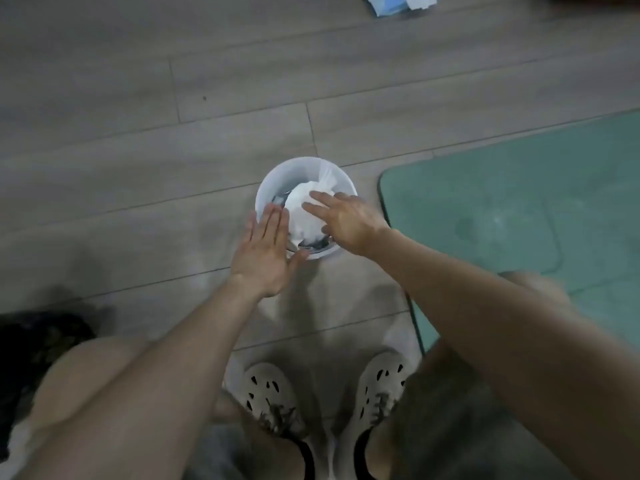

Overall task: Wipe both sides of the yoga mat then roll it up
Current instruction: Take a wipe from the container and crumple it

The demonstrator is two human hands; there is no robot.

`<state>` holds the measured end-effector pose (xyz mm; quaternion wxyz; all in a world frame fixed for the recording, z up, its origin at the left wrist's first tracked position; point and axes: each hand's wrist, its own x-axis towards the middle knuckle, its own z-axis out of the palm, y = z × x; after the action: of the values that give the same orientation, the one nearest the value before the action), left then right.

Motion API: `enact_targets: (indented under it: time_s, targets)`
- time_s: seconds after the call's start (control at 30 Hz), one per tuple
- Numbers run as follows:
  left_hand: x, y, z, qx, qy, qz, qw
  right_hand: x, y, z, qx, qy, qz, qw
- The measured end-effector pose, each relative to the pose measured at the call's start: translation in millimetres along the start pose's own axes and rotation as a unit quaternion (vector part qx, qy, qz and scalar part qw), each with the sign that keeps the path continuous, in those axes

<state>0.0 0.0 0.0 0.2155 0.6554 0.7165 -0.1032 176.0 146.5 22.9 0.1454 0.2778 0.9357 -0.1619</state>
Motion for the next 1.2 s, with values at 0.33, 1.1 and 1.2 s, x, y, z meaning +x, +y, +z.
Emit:
enact_targets:
  time_s: [0.33, 1.1, 1.2]
  targets:
    - [12, -6, 9, -0.026, 0.036, 0.011, 0.999, 1, 15, 6, -0.009, 0.115, -0.063, 0.991]
    - [80, -8, -98, -0.167, 0.126, -0.008, 0.978, -14, 26, -150, 0.226, 0.307, 0.038, 0.924]
    - [78, -3, -107, -0.185, 0.143, -0.017, 0.972, -18, 21, -150, 0.282, 0.290, 0.050, 0.913]
